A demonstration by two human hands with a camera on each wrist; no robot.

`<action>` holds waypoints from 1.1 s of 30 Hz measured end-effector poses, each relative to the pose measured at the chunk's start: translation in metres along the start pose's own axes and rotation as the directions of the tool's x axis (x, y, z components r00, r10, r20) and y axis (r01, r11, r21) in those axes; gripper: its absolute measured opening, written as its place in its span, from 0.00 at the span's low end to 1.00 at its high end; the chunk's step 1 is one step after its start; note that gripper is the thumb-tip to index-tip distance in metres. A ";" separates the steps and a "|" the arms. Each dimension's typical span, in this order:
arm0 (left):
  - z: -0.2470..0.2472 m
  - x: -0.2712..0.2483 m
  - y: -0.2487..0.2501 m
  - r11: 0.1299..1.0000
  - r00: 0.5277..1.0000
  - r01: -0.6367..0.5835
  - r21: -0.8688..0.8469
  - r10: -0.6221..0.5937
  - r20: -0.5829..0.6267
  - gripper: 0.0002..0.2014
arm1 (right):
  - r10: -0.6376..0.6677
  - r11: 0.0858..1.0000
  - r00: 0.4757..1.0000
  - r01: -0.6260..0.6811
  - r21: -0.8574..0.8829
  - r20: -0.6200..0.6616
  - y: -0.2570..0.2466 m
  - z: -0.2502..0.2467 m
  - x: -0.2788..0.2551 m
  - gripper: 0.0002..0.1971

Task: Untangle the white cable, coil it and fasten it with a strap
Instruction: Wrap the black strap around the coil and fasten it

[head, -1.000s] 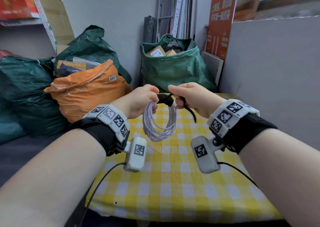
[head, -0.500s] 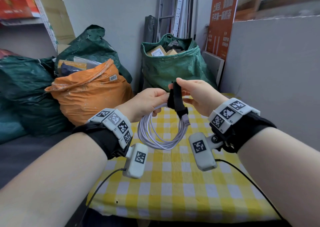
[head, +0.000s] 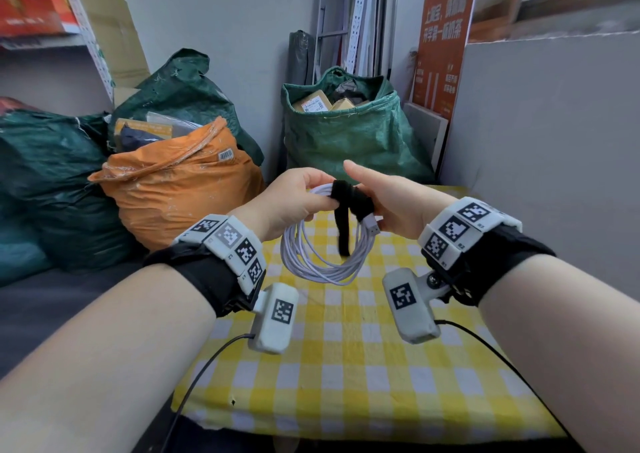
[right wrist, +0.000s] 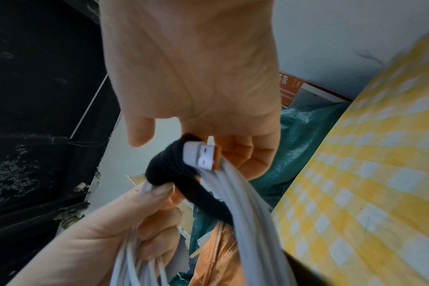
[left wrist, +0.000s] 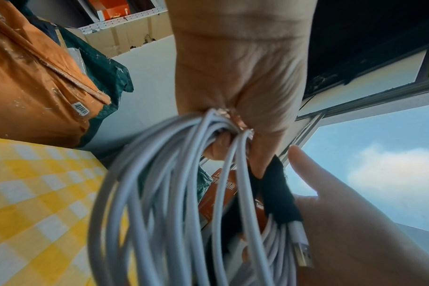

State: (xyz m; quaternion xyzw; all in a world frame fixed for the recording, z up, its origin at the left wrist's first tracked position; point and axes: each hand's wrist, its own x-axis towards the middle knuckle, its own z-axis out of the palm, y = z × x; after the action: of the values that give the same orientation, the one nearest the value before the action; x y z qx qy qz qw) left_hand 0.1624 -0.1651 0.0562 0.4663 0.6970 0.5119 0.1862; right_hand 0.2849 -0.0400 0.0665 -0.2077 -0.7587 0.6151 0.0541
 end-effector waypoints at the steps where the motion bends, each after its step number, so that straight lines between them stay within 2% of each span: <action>1: 0.000 0.000 0.000 1.000 1.000 0.012 0.001 -0.012 -0.001 0.09 | -0.020 0.999 1.000 0.019 -0.031 -0.023 0.001 0.001 0.000 0.28; 5: -0.003 0.001 0.001 0.997 0.997 0.077 -0.024 -0.077 0.009 0.08 | -0.157 0.977 0.982 0.139 -0.164 -0.106 0.003 0.004 -0.001 0.11; 8: -0.005 0.000 0.002 0.990 0.993 0.119 -0.078 -0.117 0.031 0.07 | -0.262 0.945 0.951 0.219 -0.242 -0.162 0.001 0.005 -0.001 0.20; 10: -0.004 0.000 0.002 0.980 0.988 0.149 -0.130 -0.142 0.060 0.09 | -0.353 0.877 0.928 0.284 -0.388 -0.120 0.001 0.008 -0.001 0.23; 13: -0.005 0.002 0.002 0.956 0.975 0.206 -0.209 -0.183 0.125 0.10 | -0.509 0.730 0.858 0.393 -0.559 -0.061 0.003 0.013 0.001 0.23; 17: -0.011 0.001 0.002 0.924 0.958 0.263 -0.277 -0.216 0.190 0.10 | -0.670 0.635 0.737 0.508 -0.582 -0.088 0.005 0.014 0.003 0.18; 21: -0.013 -0.004 0.004 0.887 0.960 0.257 -0.384 -0.188 0.209 0.08 | -0.693 0.664 0.699 0.522 -0.536 -0.177 0.004 0.013 0.003 0.12; 24: -0.013 -0.007 0.003 0.843 0.969 0.239 -0.482 -0.180 0.167 0.09 | -0.660 0.720 0.708 0.501 -0.481 -0.251 0.003 0.012 0.005 0.12; 27: -0.011 -0.011 0.002 0.824 0.950 0.306 -0.477 -0.233 0.206 0.10 | -0.629 0.768 0.698 0.487 -0.417 -0.343 0.007 0.009 0.008 0.10; 30: -0.006 -0.014 0.001 0.839 0.949 0.312 -0.445 -0.255 0.185 0.15 | -0.556 0.830 0.717 0.452 -0.328 -0.420 0.009 0.006 0.012 0.07; 33: 0.000 -0.010 0.000 0.882 0.967 0.256 -0.395 -0.238 0.095 0.17 | -0.601 0.783 0.688 0.405 -0.472 -0.407 0.009 0.003 0.014 0.04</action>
State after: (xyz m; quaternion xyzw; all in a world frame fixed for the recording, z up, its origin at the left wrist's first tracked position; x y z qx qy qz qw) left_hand 0.1674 -0.1730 0.0542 0.3361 0.6255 0.6066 0.3576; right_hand 0.2735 -0.0359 0.0550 -0.1571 -0.8348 0.3485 0.3962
